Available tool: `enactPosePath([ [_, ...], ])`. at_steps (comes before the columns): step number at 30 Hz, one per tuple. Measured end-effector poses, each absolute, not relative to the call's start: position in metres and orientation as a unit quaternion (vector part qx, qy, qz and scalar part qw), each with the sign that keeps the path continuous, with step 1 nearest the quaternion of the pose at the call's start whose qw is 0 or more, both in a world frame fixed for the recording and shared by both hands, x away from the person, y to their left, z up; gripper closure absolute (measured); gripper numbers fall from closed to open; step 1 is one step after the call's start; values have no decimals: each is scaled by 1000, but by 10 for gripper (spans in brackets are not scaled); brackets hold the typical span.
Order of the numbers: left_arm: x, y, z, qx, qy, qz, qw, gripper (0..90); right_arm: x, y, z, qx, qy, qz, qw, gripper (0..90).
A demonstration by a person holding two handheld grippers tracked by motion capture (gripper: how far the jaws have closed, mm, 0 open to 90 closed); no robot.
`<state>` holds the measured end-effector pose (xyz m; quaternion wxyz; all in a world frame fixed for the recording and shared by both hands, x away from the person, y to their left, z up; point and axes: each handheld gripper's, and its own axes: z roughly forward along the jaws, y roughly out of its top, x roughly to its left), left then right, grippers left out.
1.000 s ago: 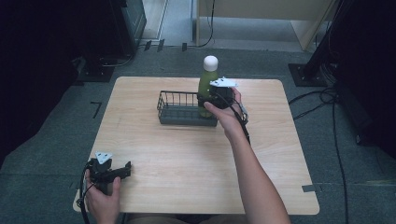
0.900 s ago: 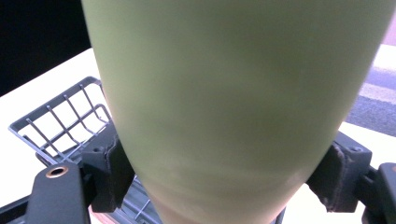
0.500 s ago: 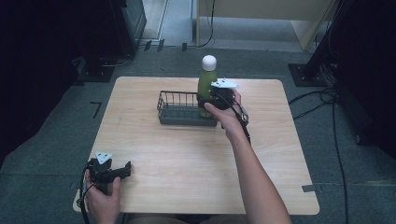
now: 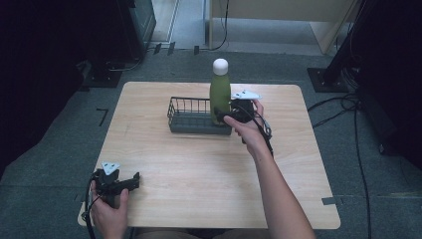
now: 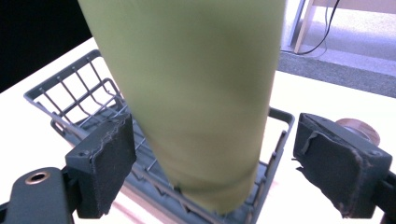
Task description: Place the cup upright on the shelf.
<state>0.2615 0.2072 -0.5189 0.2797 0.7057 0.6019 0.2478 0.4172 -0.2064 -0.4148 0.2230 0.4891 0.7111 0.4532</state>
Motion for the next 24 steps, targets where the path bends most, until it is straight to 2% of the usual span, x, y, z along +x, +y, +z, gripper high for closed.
enactPosePath([
  [24, 261, 207, -519, 706, 602, 248, 280, 12, 368, -245, -438, 488, 725, 441, 206, 102],
])
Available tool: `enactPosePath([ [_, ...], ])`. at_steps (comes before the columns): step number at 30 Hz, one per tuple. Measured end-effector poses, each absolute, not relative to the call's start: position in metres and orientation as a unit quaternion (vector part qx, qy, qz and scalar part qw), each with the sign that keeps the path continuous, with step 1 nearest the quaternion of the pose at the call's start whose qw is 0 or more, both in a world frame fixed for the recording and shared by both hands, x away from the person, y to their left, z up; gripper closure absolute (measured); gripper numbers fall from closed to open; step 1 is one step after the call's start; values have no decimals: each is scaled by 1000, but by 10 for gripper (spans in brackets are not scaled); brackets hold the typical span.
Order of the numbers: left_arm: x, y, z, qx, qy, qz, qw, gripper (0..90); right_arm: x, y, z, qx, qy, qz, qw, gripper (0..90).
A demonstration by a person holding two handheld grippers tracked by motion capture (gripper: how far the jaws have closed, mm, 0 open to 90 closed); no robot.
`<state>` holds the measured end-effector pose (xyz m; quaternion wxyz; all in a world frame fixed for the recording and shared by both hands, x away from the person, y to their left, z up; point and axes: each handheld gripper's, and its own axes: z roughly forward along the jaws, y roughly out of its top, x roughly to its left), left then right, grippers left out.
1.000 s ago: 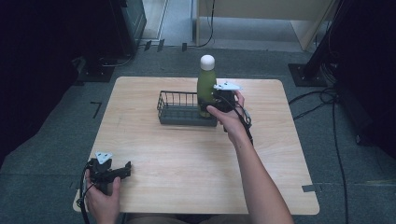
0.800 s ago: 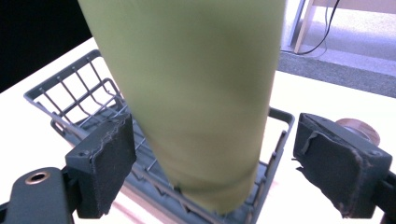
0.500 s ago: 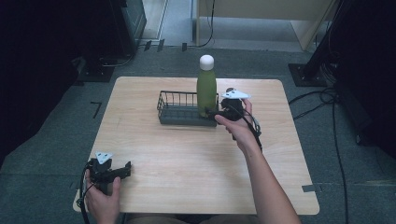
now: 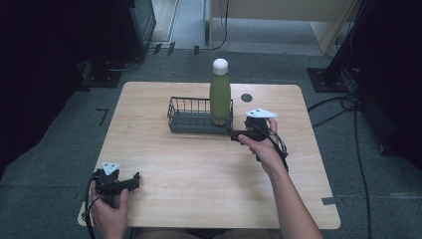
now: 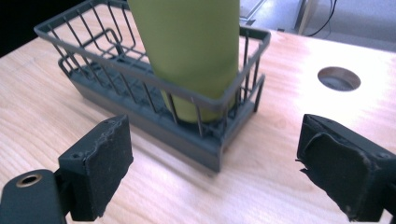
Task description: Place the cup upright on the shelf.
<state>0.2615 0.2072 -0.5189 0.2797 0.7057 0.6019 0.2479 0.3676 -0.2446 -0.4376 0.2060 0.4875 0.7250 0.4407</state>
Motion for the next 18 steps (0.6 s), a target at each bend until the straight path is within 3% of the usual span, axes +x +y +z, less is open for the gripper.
enactPosePath([
  [18, 261, 207, -519, 705, 602, 248, 280, 12, 338, -287, -466, 514, 726, 404, 214, 91],
])
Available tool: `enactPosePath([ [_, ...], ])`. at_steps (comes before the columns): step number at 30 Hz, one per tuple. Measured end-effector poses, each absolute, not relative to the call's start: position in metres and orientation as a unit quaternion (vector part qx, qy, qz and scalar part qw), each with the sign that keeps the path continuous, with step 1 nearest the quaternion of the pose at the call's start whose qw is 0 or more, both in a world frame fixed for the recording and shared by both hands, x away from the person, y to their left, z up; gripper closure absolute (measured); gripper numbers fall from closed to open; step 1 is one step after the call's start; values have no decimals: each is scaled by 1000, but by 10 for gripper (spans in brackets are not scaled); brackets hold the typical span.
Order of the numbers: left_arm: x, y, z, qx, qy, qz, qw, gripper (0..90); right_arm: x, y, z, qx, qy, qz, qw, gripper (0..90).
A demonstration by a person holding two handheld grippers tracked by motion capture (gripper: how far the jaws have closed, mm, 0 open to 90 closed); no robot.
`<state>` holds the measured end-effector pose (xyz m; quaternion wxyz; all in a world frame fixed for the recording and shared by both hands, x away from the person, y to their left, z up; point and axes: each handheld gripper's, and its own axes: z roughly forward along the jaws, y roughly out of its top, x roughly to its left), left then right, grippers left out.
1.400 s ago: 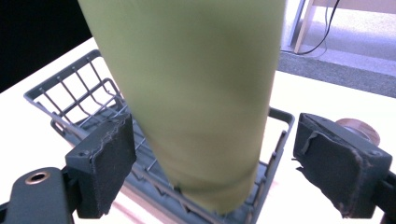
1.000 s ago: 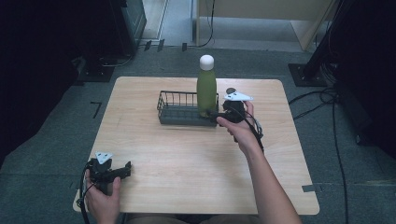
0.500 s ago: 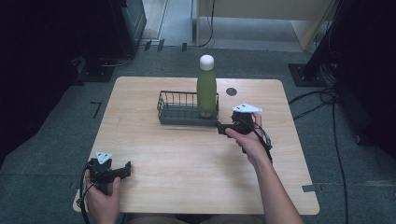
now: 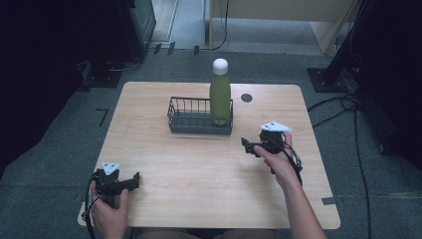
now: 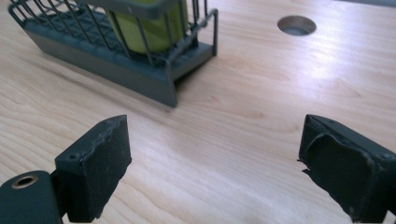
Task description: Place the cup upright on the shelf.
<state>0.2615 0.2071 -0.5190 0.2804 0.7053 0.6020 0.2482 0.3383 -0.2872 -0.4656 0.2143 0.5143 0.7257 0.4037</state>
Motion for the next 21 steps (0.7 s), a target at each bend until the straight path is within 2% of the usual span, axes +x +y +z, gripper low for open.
enactPosePath([
  [21, 261, 207, -519, 707, 601, 248, 279, 12, 297, -333, -502, 557, 709, 374, 216, 96],
])
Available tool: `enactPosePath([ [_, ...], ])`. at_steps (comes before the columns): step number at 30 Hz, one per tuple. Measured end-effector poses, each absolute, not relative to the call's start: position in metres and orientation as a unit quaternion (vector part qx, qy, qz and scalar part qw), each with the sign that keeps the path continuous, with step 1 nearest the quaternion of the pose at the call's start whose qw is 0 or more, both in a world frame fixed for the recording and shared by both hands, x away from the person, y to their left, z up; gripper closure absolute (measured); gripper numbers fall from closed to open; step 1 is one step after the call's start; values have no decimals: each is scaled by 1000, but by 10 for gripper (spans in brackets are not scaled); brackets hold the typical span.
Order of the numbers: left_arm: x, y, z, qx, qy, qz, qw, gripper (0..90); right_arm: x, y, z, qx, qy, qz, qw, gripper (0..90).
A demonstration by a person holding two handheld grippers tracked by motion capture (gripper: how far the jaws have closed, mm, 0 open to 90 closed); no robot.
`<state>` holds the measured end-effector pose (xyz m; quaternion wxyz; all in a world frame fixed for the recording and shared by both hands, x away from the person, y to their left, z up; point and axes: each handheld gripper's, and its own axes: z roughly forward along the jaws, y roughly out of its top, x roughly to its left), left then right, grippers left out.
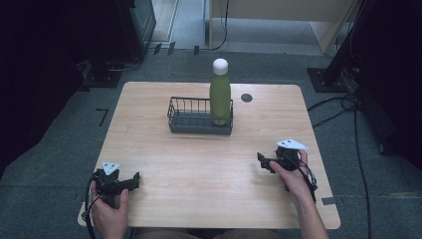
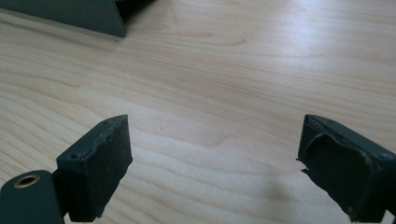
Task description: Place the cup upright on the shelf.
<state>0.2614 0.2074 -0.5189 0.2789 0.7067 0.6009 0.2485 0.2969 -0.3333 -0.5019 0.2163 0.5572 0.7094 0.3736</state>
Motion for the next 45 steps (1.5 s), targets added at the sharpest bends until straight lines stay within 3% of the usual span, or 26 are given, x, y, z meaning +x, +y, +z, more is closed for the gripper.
enactPosePath([
  [45, 261, 207, -519, 707, 601, 248, 279, 12, 223, -414, -527, 607, 689, 308, 251, 64],
])
